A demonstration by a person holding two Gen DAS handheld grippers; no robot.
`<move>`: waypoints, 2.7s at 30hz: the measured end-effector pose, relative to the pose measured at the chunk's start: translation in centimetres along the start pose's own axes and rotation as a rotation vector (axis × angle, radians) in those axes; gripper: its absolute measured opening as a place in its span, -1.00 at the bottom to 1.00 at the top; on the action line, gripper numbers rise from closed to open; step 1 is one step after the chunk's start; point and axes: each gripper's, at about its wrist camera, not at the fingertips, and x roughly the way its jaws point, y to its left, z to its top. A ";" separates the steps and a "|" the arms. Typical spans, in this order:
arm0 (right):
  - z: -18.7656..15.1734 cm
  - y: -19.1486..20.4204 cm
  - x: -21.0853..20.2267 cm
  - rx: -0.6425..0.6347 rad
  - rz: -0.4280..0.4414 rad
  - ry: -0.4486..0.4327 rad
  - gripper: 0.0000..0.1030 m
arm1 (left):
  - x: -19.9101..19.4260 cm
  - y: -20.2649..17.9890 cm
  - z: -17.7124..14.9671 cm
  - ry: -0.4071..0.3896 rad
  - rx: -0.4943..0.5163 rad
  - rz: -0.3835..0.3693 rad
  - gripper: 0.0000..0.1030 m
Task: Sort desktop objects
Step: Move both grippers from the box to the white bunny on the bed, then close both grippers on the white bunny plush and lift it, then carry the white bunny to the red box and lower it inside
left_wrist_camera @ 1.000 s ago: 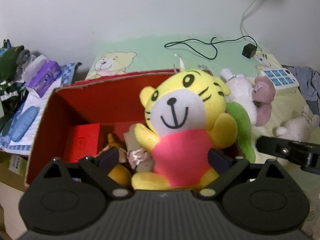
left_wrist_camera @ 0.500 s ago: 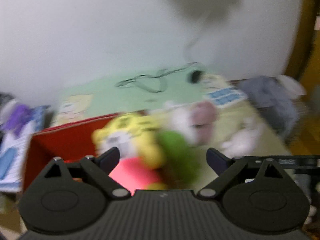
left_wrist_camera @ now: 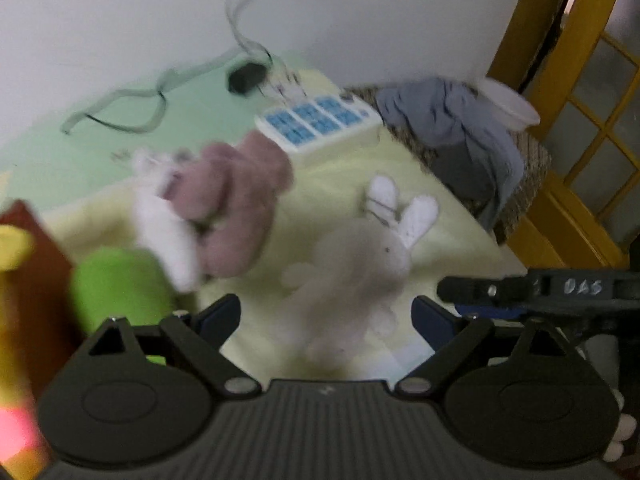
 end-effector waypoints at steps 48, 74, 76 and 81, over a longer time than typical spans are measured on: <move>1.4 9.2 -0.2 -0.047 0.526 0.106 0.12 | -13.4 3.4 -2.0 -0.248 -0.119 -0.020 0.47; -9.3 28.7 13.4 -0.336 0.419 0.313 0.11 | -16.5 23.4 -8.6 -0.121 -0.282 0.178 0.46; -10.1 29.0 14.7 -0.349 0.386 0.322 0.11 | -15.9 24.2 -8.9 -0.095 -0.294 0.168 0.46; -12.0 30.0 15.2 -0.465 0.300 0.283 0.10 | -15.4 25.4 -9.1 -0.068 -0.300 0.146 0.42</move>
